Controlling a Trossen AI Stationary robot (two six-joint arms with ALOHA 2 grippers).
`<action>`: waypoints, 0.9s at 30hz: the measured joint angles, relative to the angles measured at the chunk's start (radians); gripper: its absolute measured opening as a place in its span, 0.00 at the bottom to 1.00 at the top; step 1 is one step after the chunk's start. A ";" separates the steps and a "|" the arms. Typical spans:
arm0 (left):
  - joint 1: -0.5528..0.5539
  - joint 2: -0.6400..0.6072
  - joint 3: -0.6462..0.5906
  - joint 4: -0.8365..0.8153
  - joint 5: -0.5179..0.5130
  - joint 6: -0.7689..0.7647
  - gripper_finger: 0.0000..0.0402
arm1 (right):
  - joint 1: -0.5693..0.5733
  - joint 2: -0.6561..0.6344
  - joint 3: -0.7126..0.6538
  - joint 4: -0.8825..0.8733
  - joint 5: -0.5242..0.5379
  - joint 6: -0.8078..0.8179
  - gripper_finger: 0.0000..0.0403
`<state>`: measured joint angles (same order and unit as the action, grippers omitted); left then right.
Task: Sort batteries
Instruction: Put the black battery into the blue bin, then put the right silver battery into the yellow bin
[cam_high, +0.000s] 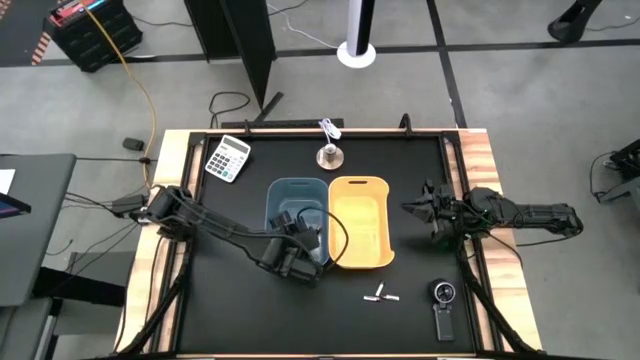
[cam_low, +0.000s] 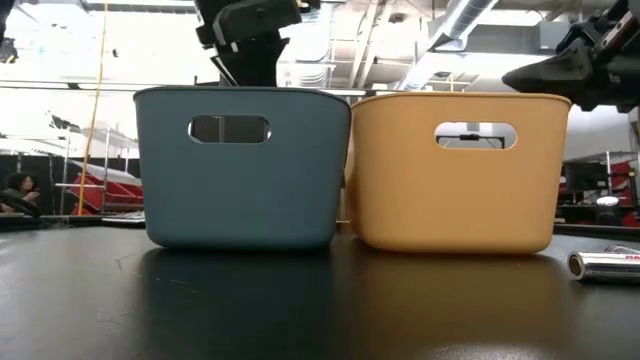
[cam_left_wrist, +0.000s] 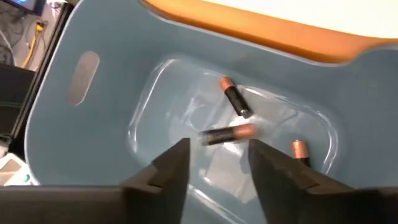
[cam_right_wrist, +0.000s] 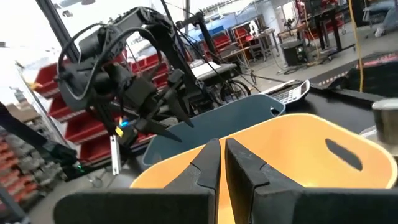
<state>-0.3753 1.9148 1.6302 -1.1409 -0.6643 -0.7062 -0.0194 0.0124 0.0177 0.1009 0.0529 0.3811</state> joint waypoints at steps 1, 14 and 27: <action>-0.001 0.000 0.001 -0.010 -0.005 -0.008 0.44 | 0.002 0.000 0.000 -0.002 -0.001 0.016 0.11; -0.227 -0.119 0.058 -0.151 -0.290 -0.268 0.50 | 0.133 0.001 0.000 0.159 -0.031 -0.208 0.18; -0.432 -0.113 -0.139 0.325 -0.683 -0.204 0.49 | 0.128 0.007 0.000 0.185 -0.025 -0.258 0.21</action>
<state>-0.8078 1.8015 1.4917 -0.8157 -1.3473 -0.9101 0.1089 0.0194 0.0177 0.2854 0.0280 0.1226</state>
